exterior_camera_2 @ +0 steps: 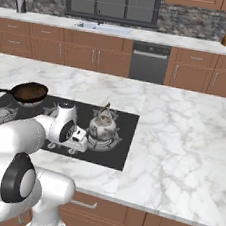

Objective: Pick the kettle from the counter and place it on a stove burner. Then turn the burner on.

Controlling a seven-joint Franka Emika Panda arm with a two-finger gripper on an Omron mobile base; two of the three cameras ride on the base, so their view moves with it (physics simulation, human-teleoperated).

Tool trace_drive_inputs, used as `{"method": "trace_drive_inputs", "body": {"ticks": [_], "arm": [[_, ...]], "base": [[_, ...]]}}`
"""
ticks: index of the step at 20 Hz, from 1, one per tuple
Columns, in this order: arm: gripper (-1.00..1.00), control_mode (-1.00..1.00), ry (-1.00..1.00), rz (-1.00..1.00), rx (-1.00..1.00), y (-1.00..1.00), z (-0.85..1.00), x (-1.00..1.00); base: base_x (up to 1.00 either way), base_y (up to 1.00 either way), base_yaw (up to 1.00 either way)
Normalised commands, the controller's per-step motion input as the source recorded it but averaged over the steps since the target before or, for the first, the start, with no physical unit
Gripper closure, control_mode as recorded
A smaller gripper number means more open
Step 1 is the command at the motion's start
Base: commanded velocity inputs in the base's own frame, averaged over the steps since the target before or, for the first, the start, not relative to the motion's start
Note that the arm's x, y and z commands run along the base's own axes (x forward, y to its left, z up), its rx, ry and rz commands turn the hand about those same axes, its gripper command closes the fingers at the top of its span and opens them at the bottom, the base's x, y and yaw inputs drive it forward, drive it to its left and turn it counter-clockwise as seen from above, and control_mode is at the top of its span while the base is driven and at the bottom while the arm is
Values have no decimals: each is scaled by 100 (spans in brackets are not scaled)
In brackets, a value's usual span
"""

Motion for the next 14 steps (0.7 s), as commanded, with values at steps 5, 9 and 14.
{"method": "trace_drive_inputs", "body": {"ticks": [5,9,14], "arm": [[-100,-100,-2,0,0,0,-7,24],[-100,-100,0,0,0,0,-17,24],[-100,-100,0,0,0,0,-25,20]], "base": [[0,0,0],[0,0,0],[0,0,0]]}}
